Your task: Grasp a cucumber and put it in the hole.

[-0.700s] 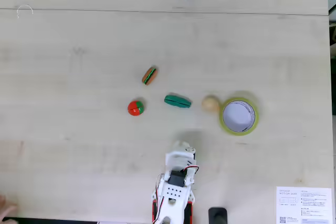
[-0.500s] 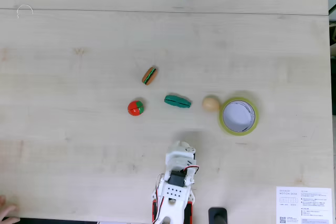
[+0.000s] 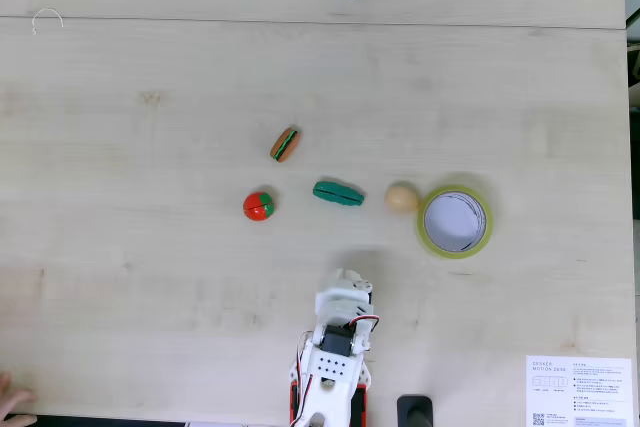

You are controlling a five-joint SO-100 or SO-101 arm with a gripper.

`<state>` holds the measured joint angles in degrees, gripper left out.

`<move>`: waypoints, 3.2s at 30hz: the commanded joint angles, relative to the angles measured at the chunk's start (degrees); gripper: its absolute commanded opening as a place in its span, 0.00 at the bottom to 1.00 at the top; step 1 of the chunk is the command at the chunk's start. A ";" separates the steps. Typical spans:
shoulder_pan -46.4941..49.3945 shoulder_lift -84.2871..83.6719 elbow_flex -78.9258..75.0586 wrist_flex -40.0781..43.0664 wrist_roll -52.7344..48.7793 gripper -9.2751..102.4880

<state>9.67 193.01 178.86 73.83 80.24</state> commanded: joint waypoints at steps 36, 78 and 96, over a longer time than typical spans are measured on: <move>-0.18 0.09 -0.70 2.11 -0.09 0.08; -0.18 0.09 -0.70 2.11 -0.09 0.08; -0.18 0.09 -10.90 -13.97 -14.94 0.08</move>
<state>9.67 193.01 174.73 64.69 72.07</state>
